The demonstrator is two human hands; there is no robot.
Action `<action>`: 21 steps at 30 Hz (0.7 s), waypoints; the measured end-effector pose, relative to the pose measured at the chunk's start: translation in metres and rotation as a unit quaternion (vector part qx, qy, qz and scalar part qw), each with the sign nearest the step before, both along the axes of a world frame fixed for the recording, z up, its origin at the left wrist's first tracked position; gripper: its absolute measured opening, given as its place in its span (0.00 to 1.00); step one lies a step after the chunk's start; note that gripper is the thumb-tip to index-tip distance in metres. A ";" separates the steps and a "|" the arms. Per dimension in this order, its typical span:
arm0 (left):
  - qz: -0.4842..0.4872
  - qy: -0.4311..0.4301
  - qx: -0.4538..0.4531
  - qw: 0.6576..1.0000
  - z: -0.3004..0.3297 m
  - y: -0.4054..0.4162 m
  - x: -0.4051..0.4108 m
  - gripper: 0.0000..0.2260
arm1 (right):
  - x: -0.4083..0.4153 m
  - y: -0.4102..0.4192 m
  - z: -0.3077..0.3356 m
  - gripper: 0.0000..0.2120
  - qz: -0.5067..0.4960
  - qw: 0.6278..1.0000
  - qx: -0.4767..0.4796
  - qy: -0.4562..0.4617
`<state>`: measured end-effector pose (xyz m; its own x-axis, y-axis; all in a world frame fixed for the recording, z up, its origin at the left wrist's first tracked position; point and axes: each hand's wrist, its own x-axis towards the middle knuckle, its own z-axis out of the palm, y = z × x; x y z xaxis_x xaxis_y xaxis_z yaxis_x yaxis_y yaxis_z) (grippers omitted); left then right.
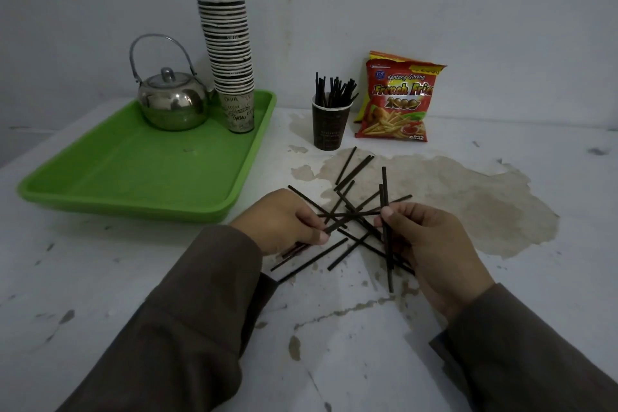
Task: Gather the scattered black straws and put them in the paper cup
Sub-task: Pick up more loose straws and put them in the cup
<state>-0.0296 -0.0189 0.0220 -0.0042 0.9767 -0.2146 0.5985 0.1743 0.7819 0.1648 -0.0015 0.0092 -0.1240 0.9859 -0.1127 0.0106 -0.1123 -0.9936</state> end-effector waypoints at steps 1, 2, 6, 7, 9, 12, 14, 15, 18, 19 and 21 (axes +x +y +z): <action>-0.007 -0.009 -0.007 1.000 0.002 -0.001 -0.002 0.03 | 0.000 0.000 -0.001 0.10 -0.001 1.000 -0.002 -0.001; -0.012 -0.036 -0.022 0.999 0.005 -0.002 -0.003 0.02 | 0.000 0.001 -0.001 0.10 -0.003 1.000 -0.005 -0.002; 0.007 -0.174 -0.059 0.983 0.015 -0.007 -0.011 0.03 | 0.002 0.004 -0.003 0.11 -0.009 1.000 -0.005 0.003; 0.017 -0.186 -0.055 0.981 0.016 -0.008 -0.013 0.03 | 0.003 0.004 -0.003 0.11 -0.012 1.000 -0.002 0.005; 0.043 -0.198 -0.033 0.979 0.017 -0.009 -0.017 0.03 | 0.004 0.005 -0.003 0.10 -0.021 1.000 0.007 0.008; 0.094 -0.224 0.028 0.970 0.017 -0.008 -0.020 0.04 | 0.004 0.005 -0.002 0.08 -0.029 0.999 0.022 0.019; 0.116 -0.255 0.076 0.957 0.017 -0.006 -0.019 0.05 | 0.005 0.005 0.000 0.07 -0.033 0.998 0.037 0.032; 0.122 -0.276 0.097 0.948 0.017 -0.005 -0.018 0.06 | 0.005 0.005 0.001 0.07 -0.035 0.998 0.048 0.034; 0.123 -0.341 0.147 0.920 0.016 -0.004 -0.006 0.06 | 0.005 0.005 0.004 0.05 -0.046 0.995 0.079 0.034; 0.120 -0.355 0.160 0.913 0.015 -0.004 -0.001 0.06 | 0.005 0.004 0.004 0.04 -0.050 0.994 0.087 0.039; 0.116 -0.345 0.183 0.913 0.013 -0.003 0.009 0.06 | 0.004 0.003 0.005 0.06 -0.049 0.993 0.103 0.042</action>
